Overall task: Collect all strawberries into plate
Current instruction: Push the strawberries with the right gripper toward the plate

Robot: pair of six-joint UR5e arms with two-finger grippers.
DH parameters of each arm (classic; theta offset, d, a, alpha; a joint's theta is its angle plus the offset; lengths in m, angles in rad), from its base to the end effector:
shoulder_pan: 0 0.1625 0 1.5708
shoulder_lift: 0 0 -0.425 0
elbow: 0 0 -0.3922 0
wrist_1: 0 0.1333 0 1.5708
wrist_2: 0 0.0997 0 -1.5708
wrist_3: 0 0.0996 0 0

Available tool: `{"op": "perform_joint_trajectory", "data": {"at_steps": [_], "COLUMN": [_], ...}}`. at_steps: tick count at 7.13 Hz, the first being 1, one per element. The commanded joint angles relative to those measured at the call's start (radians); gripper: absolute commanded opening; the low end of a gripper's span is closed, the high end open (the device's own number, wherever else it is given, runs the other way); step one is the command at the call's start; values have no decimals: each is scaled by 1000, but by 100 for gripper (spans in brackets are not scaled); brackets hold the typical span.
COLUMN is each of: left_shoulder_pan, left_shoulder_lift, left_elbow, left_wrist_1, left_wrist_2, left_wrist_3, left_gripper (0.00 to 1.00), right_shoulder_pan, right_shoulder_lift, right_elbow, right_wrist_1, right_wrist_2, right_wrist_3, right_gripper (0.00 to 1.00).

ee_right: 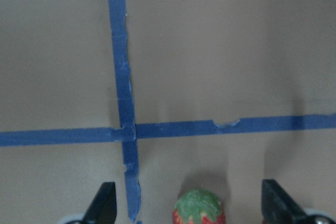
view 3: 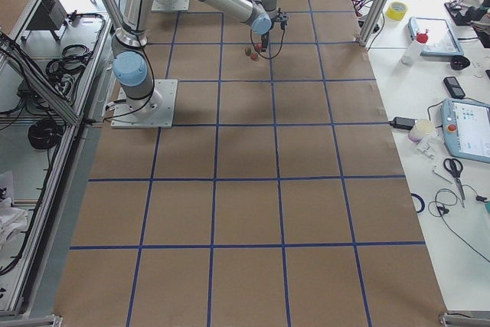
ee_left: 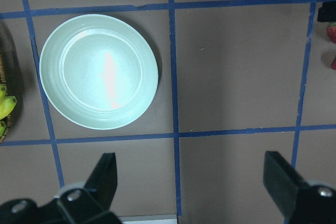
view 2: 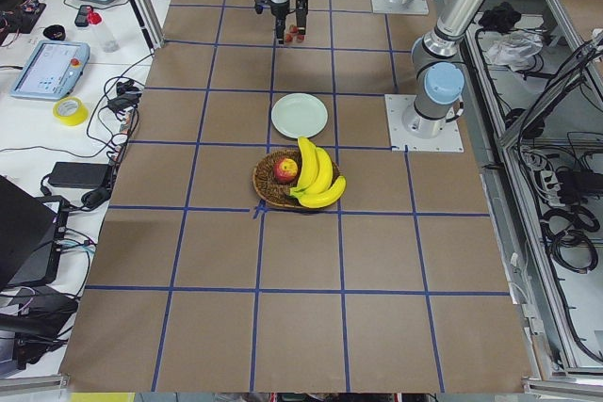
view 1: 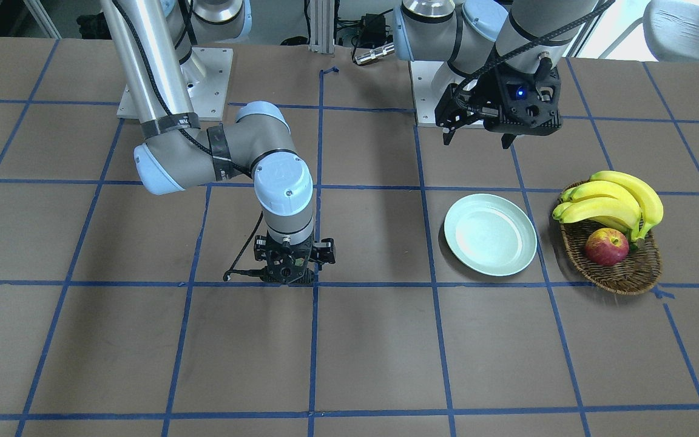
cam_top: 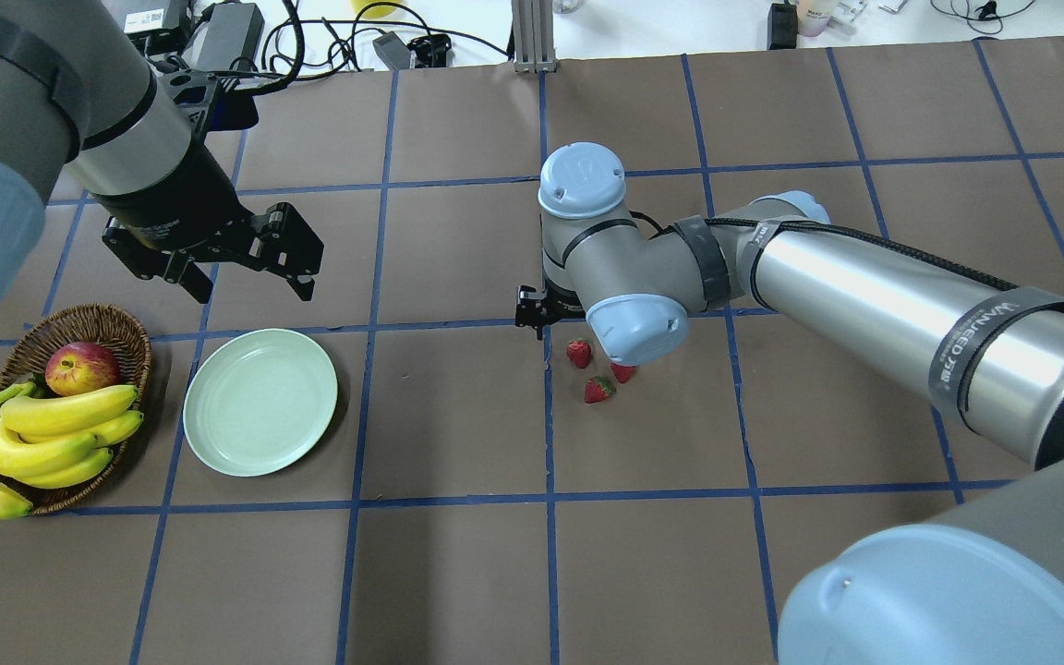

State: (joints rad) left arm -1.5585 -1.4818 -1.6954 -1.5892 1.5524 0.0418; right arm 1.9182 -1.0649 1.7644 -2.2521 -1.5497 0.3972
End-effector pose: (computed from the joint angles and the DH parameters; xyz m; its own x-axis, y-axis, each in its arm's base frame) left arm -0.1296 -0.4500 0.4670 -0.9994 0.0284 0.0206 0.0295 0.9981 0.0532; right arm 0.3329 -0.5217 0.1804 -0.9987 0.0501 -0.0124 0.0498 0.9984 0.0249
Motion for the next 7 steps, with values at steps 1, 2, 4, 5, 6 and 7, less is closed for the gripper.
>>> {"op": "perform_joint_trajectory", "data": {"at_steps": [1,2,4,5,6,7], "left_shoulder_pan": [0,0,0,0,0,0], "left_shoulder_lift": [0,0,2,2,3,3], "left_elbow": [-7,-12,-12,-12,-12,-13], "left_wrist_1": [2,3,5,5,3,3], "left_wrist_2": [0,-2,-2,-2,0,-2], "left_wrist_3": [1,0,1,0,0,0], "left_gripper": [100,100,100,100,100,100], "right_shoulder_pan": [22,22,22,22,22,22], "right_shoulder_lift": [0,-7,-10,-12,-13,-18], "right_elbow": [29,29,27,27,23,20], "right_wrist_1": [-3,-1,0,0,0,3], "right_wrist_2": [-4,-3,-6,-7,-7,-7], "right_wrist_3": [2,2,0,-3,-3,2], "right_gripper": [89,77,20,5,0,0]}}
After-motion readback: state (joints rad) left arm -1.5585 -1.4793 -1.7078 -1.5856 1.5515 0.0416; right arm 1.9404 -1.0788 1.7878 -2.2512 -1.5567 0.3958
